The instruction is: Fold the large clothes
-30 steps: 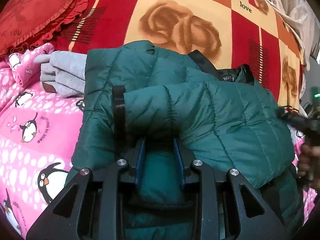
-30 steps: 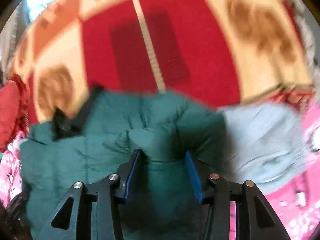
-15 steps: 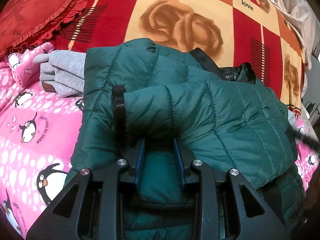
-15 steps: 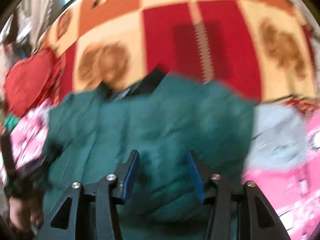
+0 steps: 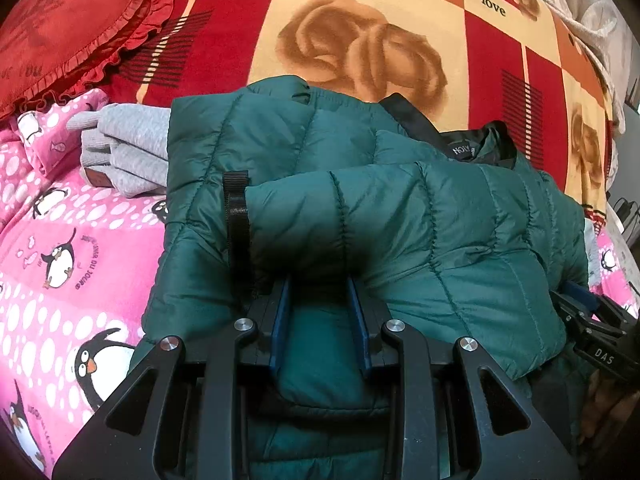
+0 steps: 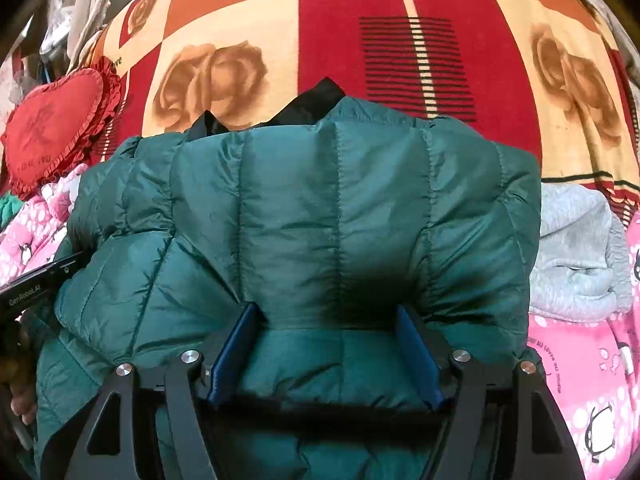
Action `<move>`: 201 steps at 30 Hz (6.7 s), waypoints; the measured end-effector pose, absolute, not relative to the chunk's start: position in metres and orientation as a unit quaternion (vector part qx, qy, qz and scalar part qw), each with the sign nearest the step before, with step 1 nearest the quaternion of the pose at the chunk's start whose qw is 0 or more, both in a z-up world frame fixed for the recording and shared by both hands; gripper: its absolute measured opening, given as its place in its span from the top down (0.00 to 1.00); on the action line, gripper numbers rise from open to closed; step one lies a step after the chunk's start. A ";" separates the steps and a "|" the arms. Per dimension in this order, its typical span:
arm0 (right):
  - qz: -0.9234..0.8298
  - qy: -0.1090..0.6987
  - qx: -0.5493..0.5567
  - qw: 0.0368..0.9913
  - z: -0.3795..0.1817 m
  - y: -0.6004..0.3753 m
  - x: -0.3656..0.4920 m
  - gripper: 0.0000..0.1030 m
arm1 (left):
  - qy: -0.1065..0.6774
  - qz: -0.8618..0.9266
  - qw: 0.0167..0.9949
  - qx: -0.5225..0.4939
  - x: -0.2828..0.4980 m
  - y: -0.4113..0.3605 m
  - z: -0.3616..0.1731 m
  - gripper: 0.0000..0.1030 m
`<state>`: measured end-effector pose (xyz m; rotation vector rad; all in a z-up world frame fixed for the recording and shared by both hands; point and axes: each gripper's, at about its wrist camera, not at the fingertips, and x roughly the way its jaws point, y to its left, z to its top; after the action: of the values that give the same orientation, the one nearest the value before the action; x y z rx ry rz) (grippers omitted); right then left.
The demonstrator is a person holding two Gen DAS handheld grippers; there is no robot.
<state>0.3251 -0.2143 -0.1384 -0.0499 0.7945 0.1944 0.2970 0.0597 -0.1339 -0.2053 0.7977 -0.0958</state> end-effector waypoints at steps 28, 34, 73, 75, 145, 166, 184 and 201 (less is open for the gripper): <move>0.097 0.384 -0.005 0.918 -0.137 -0.234 0.308 0.33 | 0.387 -0.046 0.915 -0.100 0.297 0.059 -0.134 0.73; 0.098 0.384 -0.003 0.918 -0.137 -0.234 0.308 0.33 | 0.388 -0.046 0.915 -0.100 0.297 0.059 -0.134 0.73; 0.089 0.372 0.001 0.924 -0.138 -0.233 0.306 0.31 | 0.400 -0.043 0.912 -0.079 0.300 0.055 -0.130 0.73; 0.090 0.372 0.003 0.924 -0.138 -0.233 0.306 0.31 | 0.400 -0.044 0.912 -0.080 0.300 0.054 -0.130 0.72; 0.092 0.483 0.007 0.871 -0.116 -0.341 0.095 0.29 | 0.456 -0.071 0.887 0.012 0.117 0.130 -0.103 0.21; 0.210 0.410 0.170 0.871 -0.175 -0.352 0.010 0.13 | 0.464 -0.115 0.874 -0.089 0.041 0.172 -0.144 0.21; 0.233 0.388 0.218 0.865 -0.165 -0.363 0.007 0.31 | 0.488 -0.247 0.808 -0.219 0.039 0.157 -0.155 0.21; 0.183 0.383 0.190 0.885 -0.175 -0.354 0.011 0.44 | 0.449 -0.196 0.863 -0.121 0.046 0.129 -0.144 0.49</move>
<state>0.0108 -0.3538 -0.1754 0.3942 0.7969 0.3811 0.0456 0.1293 -0.1441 -0.2527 0.9422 -0.4100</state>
